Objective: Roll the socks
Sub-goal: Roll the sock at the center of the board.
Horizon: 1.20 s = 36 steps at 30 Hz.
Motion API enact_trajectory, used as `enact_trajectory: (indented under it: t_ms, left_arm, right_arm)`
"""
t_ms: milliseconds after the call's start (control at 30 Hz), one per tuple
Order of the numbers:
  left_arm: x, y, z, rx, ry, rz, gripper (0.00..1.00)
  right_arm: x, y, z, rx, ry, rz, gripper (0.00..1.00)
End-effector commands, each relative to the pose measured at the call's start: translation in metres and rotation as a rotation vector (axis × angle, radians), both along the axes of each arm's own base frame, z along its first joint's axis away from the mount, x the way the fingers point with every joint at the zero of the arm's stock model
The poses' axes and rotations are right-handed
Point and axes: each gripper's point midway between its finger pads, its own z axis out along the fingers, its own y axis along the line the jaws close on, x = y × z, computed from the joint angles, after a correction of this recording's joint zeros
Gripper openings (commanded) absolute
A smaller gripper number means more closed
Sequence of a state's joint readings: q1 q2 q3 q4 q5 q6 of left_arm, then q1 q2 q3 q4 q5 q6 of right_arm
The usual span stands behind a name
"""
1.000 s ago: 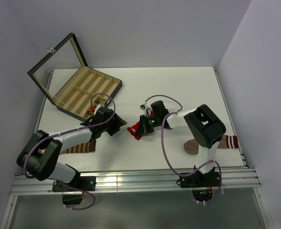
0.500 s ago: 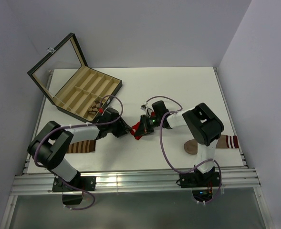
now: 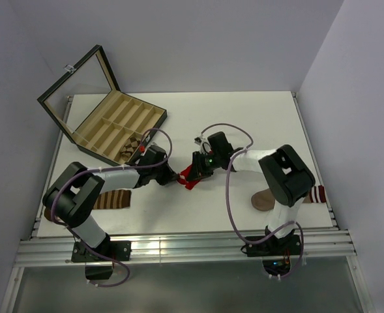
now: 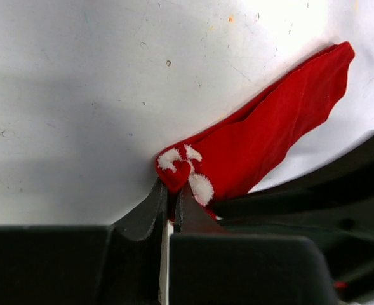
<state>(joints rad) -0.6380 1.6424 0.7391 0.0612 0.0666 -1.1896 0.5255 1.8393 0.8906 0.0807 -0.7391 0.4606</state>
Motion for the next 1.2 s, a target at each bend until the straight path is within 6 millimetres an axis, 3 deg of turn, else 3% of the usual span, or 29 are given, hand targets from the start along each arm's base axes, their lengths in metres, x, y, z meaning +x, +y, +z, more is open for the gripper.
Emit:
enact_trajectory:
  t_ms: [0,33,167,333,533,667,900,1167]
  left_arm:
    - [0.005,0.006,0.010,0.054,-0.046,-0.002,0.00]
    - [0.007,0.006,0.012,0.055,-0.052,-0.002,0.00]
    - [0.005,0.008,0.012,0.070,-0.045,-0.007,0.00]
    - [0.005,0.008,0.012,0.074,-0.049,-0.013,0.00]
    - [0.008,0.014,0.020,0.123,-0.082,-0.034,0.00]
    - [0.009,0.015,0.022,0.159,-0.100,-0.080,0.00]
    - [0.003,0.018,0.008,0.216,-0.062,-0.144,0.00]
    - [-0.006,0.017,-0.007,0.251,-0.020,-0.230,0.00]
  right_arm:
    - [0.033,-0.018,0.030,-0.130,-0.178,-0.088,0.27]
    - [0.040,-0.023,0.037,-0.156,-0.215,-0.122,0.28]
    - [0.068,-0.051,0.033,-0.348,-0.290,-0.237,0.28]
    - [0.078,-0.066,0.003,-0.482,-0.253,-0.264,0.27]
    - [0.093,-0.065,-0.020,-0.538,-0.229,-0.269,0.27]
    - [0.112,-0.059,-0.018,-0.554,-0.253,-0.262,0.27]
    - [0.127,-0.056,-0.017,-0.580,-0.274,-0.244,0.28]
    - [0.136,-0.051,-0.029,-0.598,-0.261,-0.200,0.29]
